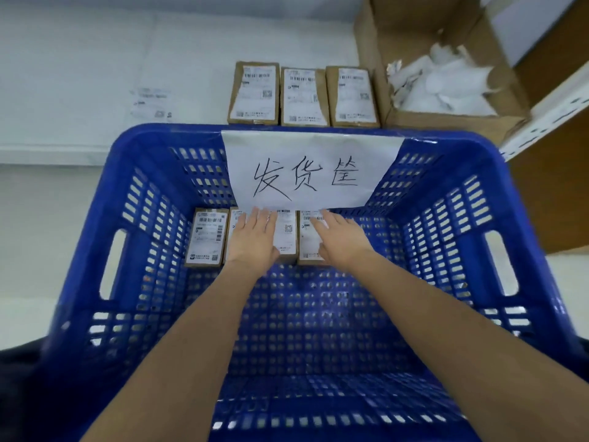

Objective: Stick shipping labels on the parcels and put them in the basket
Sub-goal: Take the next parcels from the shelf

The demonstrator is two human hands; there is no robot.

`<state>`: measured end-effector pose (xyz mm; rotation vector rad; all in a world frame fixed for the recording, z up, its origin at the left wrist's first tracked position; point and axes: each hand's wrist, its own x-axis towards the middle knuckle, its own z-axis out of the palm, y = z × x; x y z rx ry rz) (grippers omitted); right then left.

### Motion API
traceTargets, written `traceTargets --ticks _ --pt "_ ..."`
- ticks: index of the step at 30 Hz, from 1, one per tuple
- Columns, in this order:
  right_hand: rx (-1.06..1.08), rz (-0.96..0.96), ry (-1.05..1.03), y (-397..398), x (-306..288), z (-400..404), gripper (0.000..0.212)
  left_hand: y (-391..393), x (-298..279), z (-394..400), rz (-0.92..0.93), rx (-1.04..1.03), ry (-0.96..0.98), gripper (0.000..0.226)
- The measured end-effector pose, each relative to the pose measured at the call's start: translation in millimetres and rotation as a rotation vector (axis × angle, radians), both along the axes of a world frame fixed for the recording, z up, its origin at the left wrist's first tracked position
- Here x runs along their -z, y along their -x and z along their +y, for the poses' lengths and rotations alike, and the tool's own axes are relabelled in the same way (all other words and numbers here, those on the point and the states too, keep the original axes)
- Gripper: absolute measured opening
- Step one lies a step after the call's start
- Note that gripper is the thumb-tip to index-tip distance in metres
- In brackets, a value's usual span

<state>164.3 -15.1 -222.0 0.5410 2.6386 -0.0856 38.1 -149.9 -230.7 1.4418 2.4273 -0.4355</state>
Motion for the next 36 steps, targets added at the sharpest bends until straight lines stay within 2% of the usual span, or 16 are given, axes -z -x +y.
traceTargets --ticks 13,19,25,31,36 --pt "0.023 0.217 -0.166 25.7 -127.9 0.5 0.056 25.2 -127.2 1.1 0.132 -0.117 -0.267 0.067" --pt "0.025 0.312 -0.222 59.1 -168.1 13.3 0.057 56.6 -164.0 20.1 0.201 -0.144 -0.321 0.066" --pt "0.012 0.343 -0.233 96.8 -173.3 30.1 0.057 87.0 -166.1 52.3 0.185 -0.190 -0.397 0.062" --pt "0.032 0.352 -0.191 130.4 -147.7 49.1 0.050 113.4 -136.9 77.9 0.066 -0.272 -0.393 0.058" --pt "0.030 0.372 -0.156 153.2 -125.2 58.6 0.042 134.8 -112.9 88.3 0.070 -0.246 -0.407 0.063"
